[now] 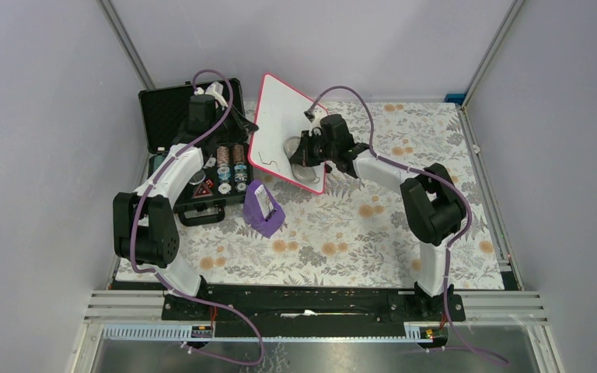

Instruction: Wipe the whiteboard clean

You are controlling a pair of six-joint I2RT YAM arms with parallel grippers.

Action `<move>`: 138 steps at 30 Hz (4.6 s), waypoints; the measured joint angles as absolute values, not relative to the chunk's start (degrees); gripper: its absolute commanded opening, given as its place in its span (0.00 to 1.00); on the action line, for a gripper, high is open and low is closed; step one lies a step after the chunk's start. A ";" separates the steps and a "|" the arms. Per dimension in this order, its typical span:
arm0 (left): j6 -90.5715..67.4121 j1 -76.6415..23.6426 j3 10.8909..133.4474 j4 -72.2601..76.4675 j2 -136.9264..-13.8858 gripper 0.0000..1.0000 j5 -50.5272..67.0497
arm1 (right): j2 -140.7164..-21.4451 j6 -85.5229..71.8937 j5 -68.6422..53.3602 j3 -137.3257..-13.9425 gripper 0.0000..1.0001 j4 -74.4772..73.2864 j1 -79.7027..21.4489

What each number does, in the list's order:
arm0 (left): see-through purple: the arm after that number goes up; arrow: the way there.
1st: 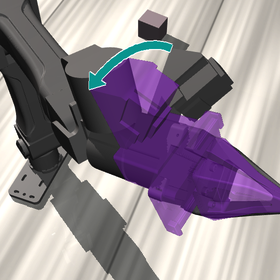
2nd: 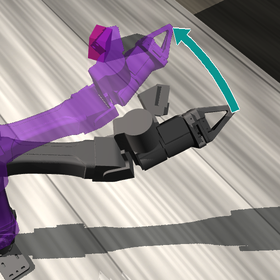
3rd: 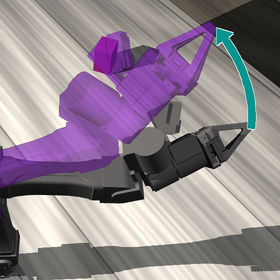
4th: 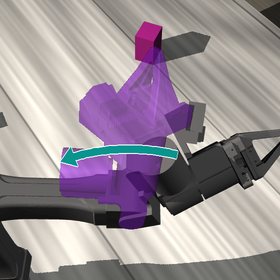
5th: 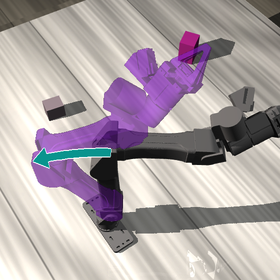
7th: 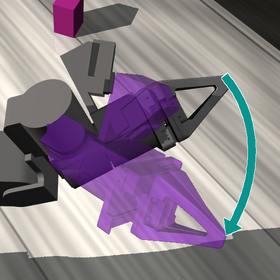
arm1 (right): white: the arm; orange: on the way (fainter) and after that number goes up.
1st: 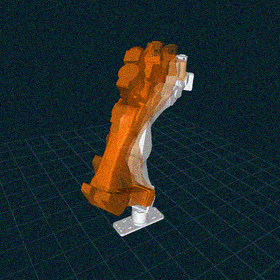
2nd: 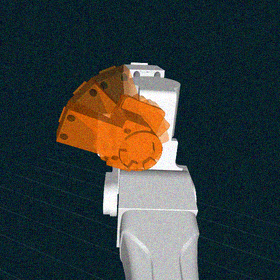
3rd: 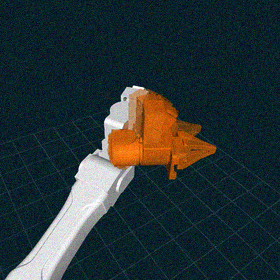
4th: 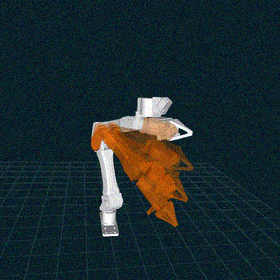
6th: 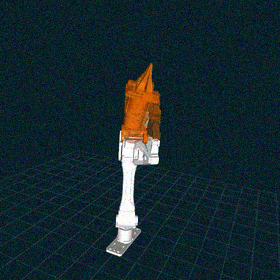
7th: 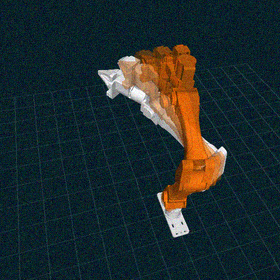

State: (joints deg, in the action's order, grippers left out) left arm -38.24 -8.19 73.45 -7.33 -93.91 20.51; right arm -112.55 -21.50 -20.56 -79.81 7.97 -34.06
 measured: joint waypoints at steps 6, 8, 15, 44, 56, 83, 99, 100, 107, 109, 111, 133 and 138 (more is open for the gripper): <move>-38.52 -8.23 73.45 -6.48 -93.82 0.00 21.19 | -112.64 -21.23 -19.44 -80.82 0.00 5.72 -34.39; -38.65 -8.23 73.45 -6.31 -93.80 0.00 21.23 | -112.75 -19.90 -18.22 -82.72 0.00 3.05 -35.29; -38.65 -8.23 73.06 -5.93 -93.71 0.00 21.15 | -116.95 -17.17 -18.94 -98.10 0.00 -5.32 -40.49; -38.68 -8.21 72.53 -6.90 -92.97 0.00 20.99 | -110.74 -14.70 -19.33 -83.70 0.00 2.87 -39.79; -38.65 -8.25 72.53 -6.37 -92.88 0.00 21.41 | -113.84 -13.52 -20.73 -96.60 0.00 -2.24 -46.54; -38.61 -8.36 72.49 -5.69 -92.82 0.00 21.63 | -109.82 -13.37 -13.69 -82.11 0.00 -5.34 -41.15; -38.50 -8.54 72.49 -5.74 -92.84 0.00 21.45 | -108.68 -20.60 -15.00 -79.68 0.00 6.13 -40.29; -38.63 -8.58 72.49 -5.48 -92.84 0.00 21.54 | -108.57 -21.30 -15.29 -78.32 0.00 7.16 -38.89; -39.66 -8.80 73.30 -5.10 -93.91 0.00 22.55 | -109.12 -24.75 -14.37 -68.38 0.00 8.47 -26.85; -39.99 -8.58 73.60 -4.56 -94.63 0.00 23.57 | -109.10 -24.91 -14.13 -66.76 0.00 8.49 -26.39; -40.25 -8.16 73.91 -4.14 -95.33 0.00 24.67 | -108.51 -24.88 -14.13 -65.91 0.00 8.54 -26.85; -31.86 -9.30 74.35 -15.16 -87.42 0.99 19.09 | -82.67 -21.30 -6.98 -49.39 0.00 -7.42 -39.90; -28.08 -9.28 74.59 -15.46 -76.20 0.99 12.64 | -76.47 -23.29 -5.37 -43.13 0.15 -12.95 -47.03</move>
State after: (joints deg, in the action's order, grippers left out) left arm -28.08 -9.28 74.59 -15.46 -76.20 12.64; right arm -76.47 -23.29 -5.37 -43.13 -12.95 -47.03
